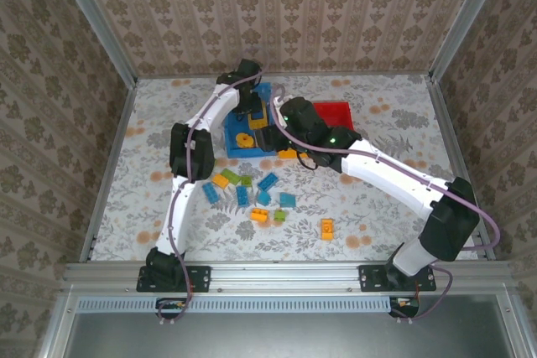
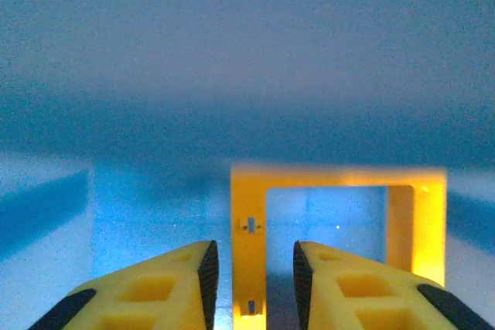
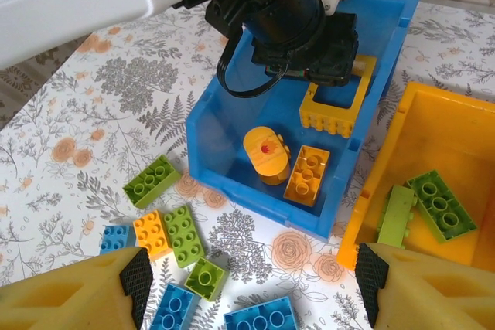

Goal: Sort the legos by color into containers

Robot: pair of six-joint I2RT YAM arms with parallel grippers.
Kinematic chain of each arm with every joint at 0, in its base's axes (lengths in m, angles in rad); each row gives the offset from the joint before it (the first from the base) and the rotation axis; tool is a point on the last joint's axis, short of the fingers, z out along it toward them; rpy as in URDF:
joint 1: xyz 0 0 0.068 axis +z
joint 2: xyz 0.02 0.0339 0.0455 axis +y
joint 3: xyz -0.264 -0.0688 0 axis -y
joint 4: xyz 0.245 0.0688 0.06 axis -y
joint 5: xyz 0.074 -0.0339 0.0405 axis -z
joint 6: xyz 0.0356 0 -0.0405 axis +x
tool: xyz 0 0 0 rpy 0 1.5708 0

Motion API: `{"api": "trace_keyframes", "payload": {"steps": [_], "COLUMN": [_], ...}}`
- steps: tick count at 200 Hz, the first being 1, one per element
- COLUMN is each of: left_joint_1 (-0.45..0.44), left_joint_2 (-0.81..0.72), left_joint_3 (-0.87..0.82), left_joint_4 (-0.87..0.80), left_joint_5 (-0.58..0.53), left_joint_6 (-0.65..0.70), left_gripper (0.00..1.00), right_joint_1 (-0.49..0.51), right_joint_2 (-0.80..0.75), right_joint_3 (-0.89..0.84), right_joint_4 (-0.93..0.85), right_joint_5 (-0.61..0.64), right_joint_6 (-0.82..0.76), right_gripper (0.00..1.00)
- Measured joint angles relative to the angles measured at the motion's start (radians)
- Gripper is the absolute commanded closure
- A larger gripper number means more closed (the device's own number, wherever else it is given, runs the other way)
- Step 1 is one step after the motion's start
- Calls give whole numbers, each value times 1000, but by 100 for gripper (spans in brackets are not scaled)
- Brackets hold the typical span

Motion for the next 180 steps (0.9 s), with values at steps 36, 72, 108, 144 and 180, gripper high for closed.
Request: {"api": "trace_keyframes", "payload": {"steps": [36, 72, 108, 144, 180], "left_joint_1": [-8, -19, -29, -63, -107], "left_joint_2": [-10, -91, -269, -528, -861], "left_joint_3": [-8, -78, -229, -507, -912], "left_joint_4": [3, 9, 35, 138, 269], "left_joint_5": [7, 16, 30, 73, 146], "left_joint_6": [-1, -8, -37, -85, -95], "left_gripper": [59, 50, 41, 39, 36], "right_joint_1": [0, -8, -33, -39, -39], "right_joint_2": [-21, -79, -267, -384, -355], "right_joint_3": [-17, -89, -301, -500, -605], "right_joint_4": [-2, 0, 8, 24, 25], "right_joint_5": [3, 2, -45, -151, -234], "right_joint_6": [2, -20, -145, -334, -524], "right_gripper": [26, 23, 15, 14, 14]}}
